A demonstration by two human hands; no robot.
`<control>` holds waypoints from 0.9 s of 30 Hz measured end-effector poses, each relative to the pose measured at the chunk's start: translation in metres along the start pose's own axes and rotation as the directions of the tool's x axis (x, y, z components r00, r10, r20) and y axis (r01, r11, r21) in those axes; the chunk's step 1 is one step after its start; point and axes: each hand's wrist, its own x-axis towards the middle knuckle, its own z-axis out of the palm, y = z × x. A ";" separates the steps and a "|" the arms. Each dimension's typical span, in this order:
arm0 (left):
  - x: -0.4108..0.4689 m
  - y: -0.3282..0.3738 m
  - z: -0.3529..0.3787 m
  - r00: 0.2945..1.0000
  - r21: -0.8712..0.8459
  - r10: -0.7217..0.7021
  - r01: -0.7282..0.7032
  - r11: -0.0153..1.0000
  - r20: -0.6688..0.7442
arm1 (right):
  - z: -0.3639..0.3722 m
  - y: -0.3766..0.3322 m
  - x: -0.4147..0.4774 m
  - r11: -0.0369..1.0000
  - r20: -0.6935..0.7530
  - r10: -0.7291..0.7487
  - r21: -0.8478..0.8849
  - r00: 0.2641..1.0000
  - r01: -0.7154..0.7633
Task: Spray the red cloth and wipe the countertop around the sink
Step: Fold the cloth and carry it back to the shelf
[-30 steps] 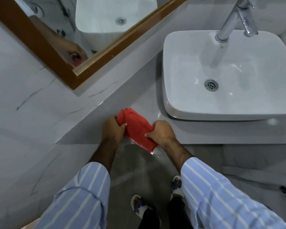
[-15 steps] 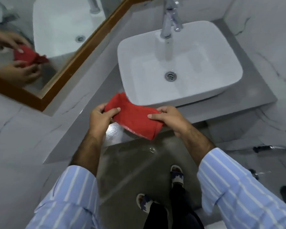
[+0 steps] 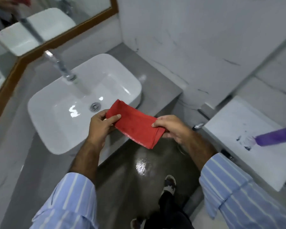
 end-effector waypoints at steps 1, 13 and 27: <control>0.008 0.005 0.023 0.999 0.029 0.013 -0.014 0.999 0.044 | -0.020 0.002 -0.004 1.000 -0.033 0.008 0.022 0.999 -0.007; 0.025 0.017 0.352 0.594 0.416 0.252 -0.752 0.511 0.764 | -0.191 0.107 -0.065 0.833 -0.394 0.207 0.552 0.896 0.051; 0.024 -0.028 0.516 0.499 0.490 -0.039 -0.830 0.267 0.866 | -0.269 0.134 -0.060 0.819 -0.593 0.206 0.540 0.778 0.195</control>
